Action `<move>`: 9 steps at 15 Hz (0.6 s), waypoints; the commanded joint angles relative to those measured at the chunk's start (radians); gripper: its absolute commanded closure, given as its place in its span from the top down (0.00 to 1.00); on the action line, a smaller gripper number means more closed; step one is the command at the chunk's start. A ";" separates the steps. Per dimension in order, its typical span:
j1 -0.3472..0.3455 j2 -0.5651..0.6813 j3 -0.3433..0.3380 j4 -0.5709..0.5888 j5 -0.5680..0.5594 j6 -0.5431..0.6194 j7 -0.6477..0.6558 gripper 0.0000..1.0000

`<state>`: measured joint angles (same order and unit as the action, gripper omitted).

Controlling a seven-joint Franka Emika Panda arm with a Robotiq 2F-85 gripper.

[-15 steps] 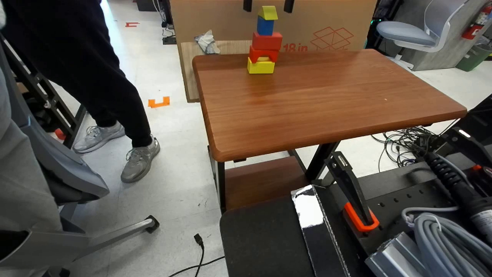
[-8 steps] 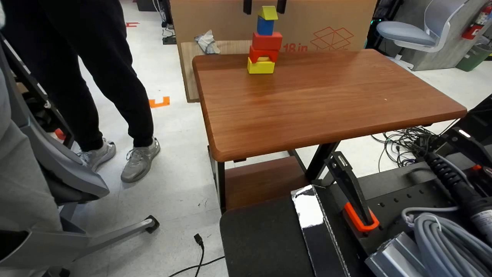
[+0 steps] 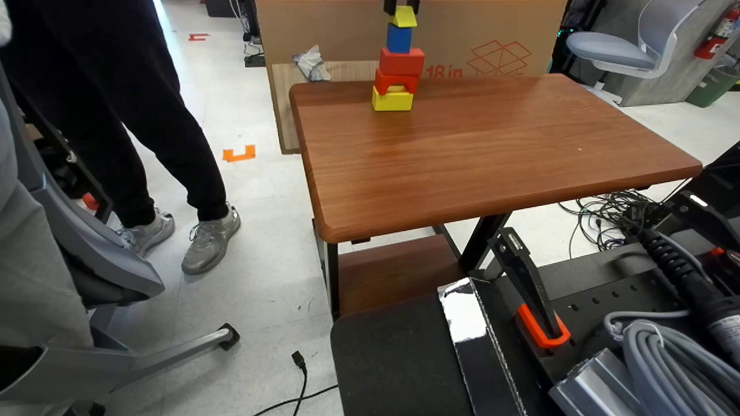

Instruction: Remove the yellow block from the top of the stack.

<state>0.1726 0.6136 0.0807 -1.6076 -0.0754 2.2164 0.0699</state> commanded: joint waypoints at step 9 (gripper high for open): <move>-0.028 -0.169 -0.030 -0.131 0.003 0.001 0.043 0.08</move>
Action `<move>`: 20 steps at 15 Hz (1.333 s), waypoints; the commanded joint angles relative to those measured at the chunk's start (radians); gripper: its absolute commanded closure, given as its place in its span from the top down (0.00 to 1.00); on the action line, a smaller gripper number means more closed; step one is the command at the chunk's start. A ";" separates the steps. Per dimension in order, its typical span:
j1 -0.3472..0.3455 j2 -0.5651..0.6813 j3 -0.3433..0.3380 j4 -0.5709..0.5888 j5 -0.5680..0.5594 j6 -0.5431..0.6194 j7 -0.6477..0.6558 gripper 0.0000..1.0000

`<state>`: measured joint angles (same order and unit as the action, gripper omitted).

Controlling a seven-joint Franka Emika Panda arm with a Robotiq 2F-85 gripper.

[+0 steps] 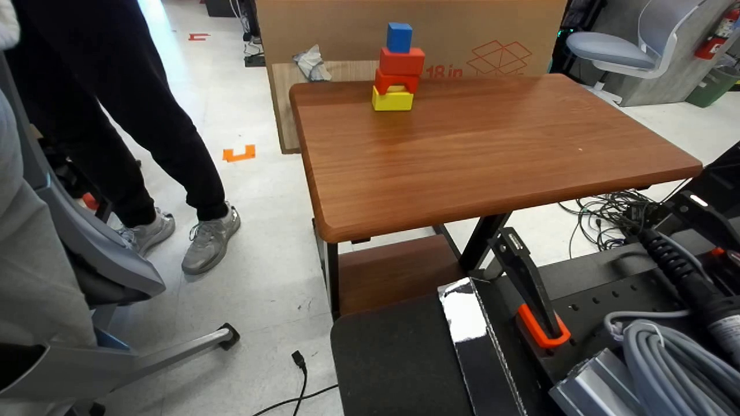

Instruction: Remove the yellow block from the top of the stack.

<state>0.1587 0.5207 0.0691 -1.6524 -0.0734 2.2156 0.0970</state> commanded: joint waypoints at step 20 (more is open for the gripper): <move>-0.230 0.025 -0.076 -0.246 0.170 0.094 -0.094 0.08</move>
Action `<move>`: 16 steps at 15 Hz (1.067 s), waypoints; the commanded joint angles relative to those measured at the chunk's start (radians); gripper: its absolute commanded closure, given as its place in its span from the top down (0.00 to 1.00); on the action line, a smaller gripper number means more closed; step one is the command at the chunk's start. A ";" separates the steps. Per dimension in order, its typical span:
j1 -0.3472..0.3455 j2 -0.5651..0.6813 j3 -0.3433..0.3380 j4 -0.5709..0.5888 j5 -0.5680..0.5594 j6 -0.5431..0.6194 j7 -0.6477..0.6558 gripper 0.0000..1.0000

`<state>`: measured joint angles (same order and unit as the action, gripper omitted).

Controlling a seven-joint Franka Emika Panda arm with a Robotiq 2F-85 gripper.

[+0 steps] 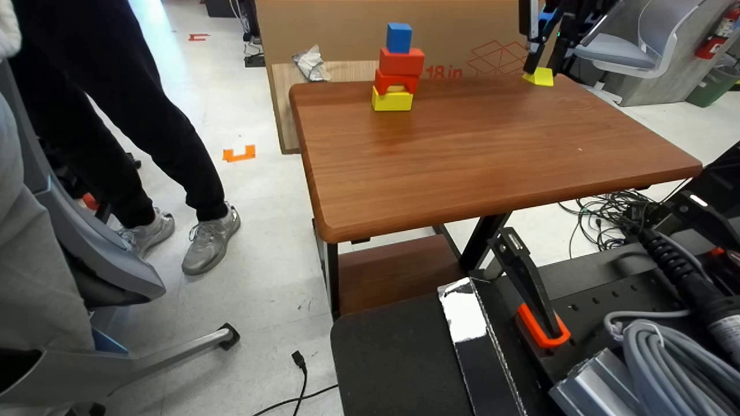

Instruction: Remove the yellow block from the top of the stack.

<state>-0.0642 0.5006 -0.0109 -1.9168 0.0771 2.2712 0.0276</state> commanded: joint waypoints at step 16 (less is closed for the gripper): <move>0.024 0.171 0.007 0.105 -0.006 0.070 -0.003 0.59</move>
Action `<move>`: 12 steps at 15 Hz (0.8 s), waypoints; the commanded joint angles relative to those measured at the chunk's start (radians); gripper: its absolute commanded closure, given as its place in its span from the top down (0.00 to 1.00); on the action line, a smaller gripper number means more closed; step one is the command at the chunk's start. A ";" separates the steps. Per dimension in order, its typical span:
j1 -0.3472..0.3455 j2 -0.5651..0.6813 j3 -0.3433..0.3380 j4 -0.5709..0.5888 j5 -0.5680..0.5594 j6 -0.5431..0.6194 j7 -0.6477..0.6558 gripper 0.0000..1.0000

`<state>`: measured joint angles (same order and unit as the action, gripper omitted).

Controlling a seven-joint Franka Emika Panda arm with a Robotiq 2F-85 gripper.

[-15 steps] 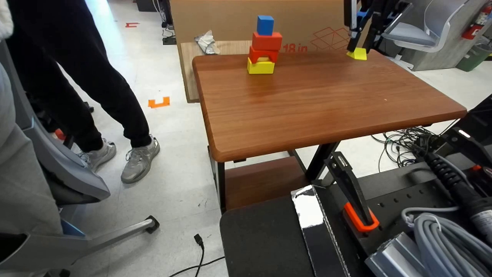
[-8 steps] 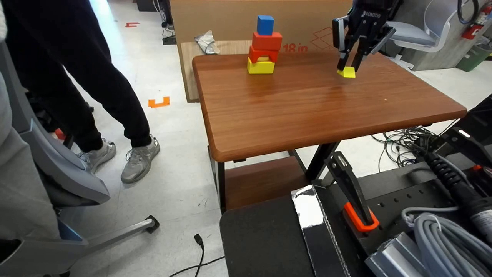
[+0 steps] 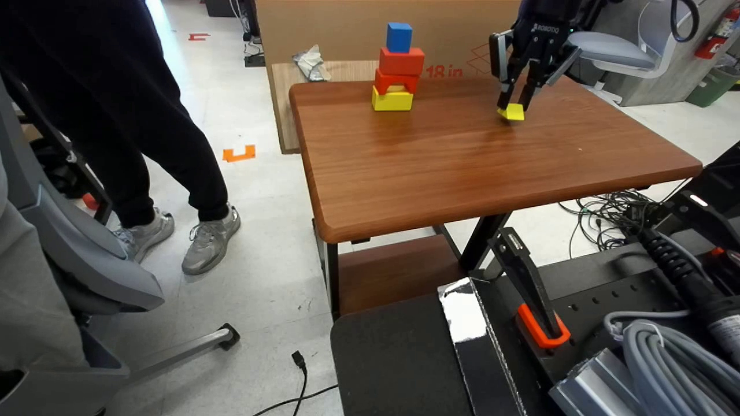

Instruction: Remove the yellow block from the top of the stack.

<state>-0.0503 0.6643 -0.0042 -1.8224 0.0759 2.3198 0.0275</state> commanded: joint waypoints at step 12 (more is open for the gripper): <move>0.025 -0.347 0.029 -0.170 0.037 -0.028 0.031 1.00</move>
<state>-0.0333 0.4833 0.0117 -1.9009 0.0747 2.3530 0.0360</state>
